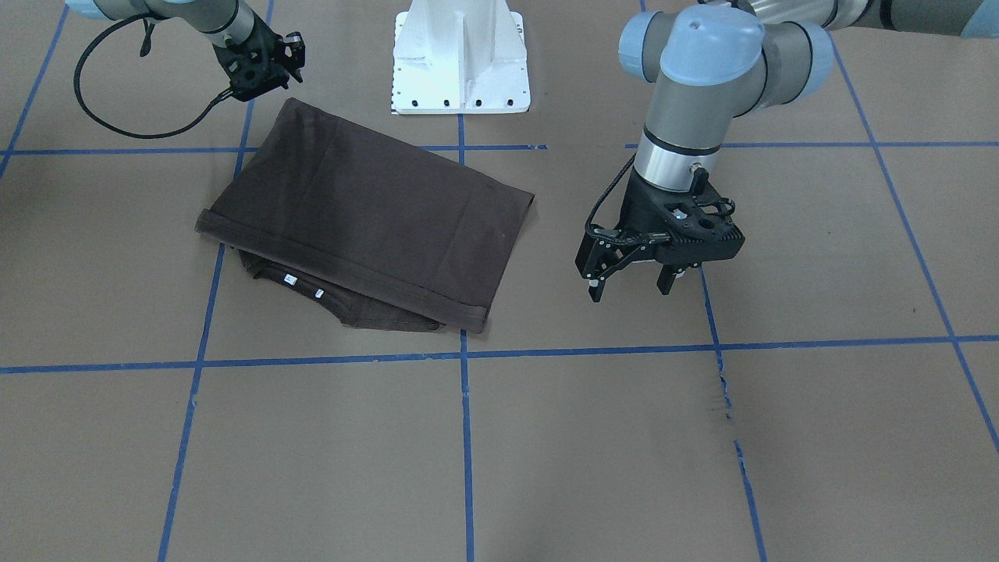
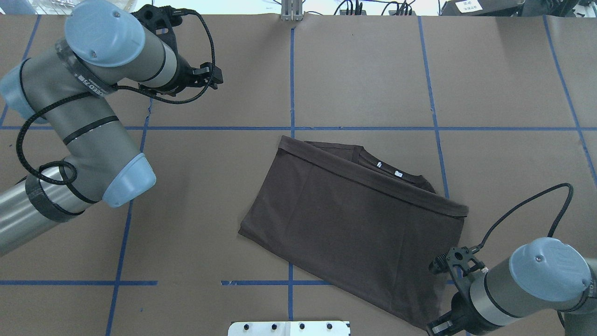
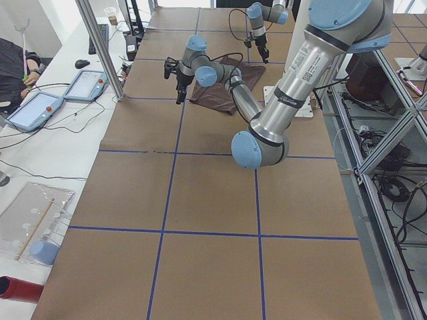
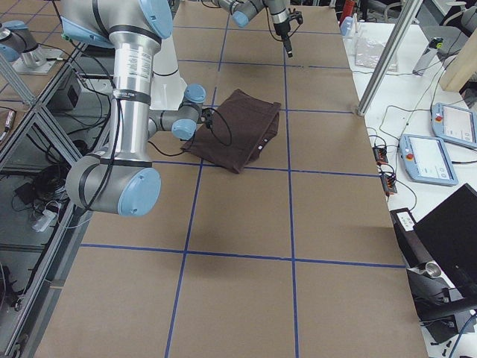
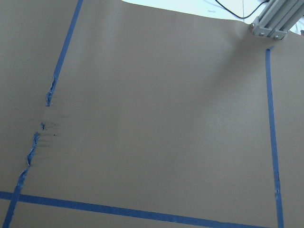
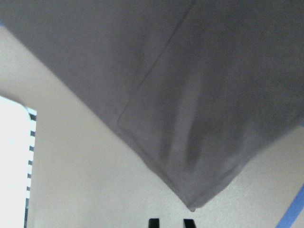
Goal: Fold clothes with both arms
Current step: 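Grasp the folded shirt edge with the right gripper and rotate it on the table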
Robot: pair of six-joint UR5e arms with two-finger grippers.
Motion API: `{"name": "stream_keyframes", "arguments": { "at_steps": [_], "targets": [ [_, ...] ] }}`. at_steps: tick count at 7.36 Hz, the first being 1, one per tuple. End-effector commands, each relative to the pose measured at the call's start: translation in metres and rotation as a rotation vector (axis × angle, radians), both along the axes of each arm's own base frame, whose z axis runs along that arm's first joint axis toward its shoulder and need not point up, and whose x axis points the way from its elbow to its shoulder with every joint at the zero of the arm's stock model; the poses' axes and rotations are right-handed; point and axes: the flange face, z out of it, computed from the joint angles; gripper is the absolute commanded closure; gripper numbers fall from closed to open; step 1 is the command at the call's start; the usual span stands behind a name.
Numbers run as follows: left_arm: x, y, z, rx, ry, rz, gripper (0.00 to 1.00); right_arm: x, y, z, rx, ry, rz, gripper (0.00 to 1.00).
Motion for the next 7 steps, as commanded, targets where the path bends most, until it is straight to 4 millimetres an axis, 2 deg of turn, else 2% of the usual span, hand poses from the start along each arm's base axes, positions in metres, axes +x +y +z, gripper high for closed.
{"name": "stream_keyframes", "arguments": {
  "at_steps": [1, 2, 3, 4, 5, 7],
  "targets": [
    [0.046, 0.082, 0.010, -0.168, 0.090, 0.034, 0.00, 0.016, -0.064, -0.042, 0.039, -0.113, 0.164, 0.00],
    [0.081, 0.126, 0.012, -0.322, 0.139, -0.001, 0.02, 0.036, -0.103, -0.053, 0.053, -0.136, 0.265, 0.00],
    [0.117, 0.170, 0.012, -0.414, 0.154, -0.015, 0.03, 0.052, -0.130, -0.066, 0.068, -0.162, 0.332, 0.00],
    [0.142, 0.198, 0.013, -0.457, 0.154, -0.038, 0.06, 0.059, -0.147, -0.080, 0.084, -0.188, 0.373, 0.00],
    [0.161, 0.215, 0.020, -0.503, 0.141, -0.044, 0.07, 0.057, -0.159, -0.085, 0.088, -0.193, 0.393, 0.00],
    [0.187, 0.203, 0.029, -0.520, 0.114, -0.116, 0.14, 0.044, -0.172, -0.089, 0.097, -0.199, 0.400, 0.00]
  ]
}}
